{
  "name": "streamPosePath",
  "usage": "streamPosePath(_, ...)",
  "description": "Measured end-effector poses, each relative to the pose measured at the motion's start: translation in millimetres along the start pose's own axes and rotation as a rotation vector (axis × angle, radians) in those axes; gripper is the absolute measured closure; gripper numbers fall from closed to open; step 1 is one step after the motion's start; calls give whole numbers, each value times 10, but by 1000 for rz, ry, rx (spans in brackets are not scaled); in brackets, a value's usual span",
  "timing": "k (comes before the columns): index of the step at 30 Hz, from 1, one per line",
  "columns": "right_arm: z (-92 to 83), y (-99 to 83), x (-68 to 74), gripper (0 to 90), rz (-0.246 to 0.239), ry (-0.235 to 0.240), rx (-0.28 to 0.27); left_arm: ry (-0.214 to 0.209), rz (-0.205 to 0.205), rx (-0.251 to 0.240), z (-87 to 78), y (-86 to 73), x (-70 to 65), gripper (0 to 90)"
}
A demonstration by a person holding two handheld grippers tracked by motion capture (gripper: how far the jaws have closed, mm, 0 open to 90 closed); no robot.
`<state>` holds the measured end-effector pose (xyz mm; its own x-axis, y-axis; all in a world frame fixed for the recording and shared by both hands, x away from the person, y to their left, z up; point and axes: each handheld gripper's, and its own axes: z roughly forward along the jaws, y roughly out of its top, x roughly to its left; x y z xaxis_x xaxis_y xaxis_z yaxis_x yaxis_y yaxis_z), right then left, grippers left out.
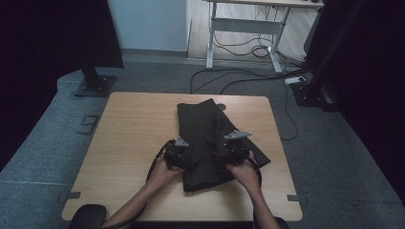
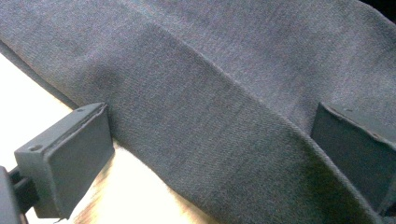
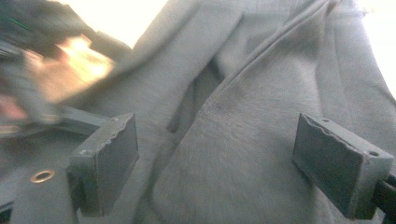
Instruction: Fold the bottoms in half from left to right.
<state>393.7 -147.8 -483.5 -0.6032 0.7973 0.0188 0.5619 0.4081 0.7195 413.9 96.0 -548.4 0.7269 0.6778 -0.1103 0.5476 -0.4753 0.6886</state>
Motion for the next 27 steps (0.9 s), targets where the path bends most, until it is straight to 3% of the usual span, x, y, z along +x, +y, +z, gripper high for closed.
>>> streamPosePath(3, 146, 6, 33, 161, -30, -105, 72, 1, 1, 1, 0, 0, -1, 0)
streamPosePath(5, 149, -24, -16, 181, -28, -150, 93, 2, 2, 2, 0, 0, -2, 0)
streamPosePath(7, 87, -73, -125, 203, -15, -184, 96, 3, 2, 2, 0, 0, -3, 0)
streamPosePath(10, -67, -178, -378, 213, 48, -225, 80, 4, 3, 2, 1, 0, -4, 0)
streamPosePath(18, -302, -497, -972, 223, 210, -282, 50, 5, 2, 0, 1, 0, -7, 5)
streamPosePath(23, -326, -615, -1139, 230, 254, -308, 47, 4, 2, 0, 1, 0, -7, 5)
streamPosePath(27, -304, -710, -1234, 238, 273, -318, 75, 2, 1, 0, 2, 0, -4, 4)
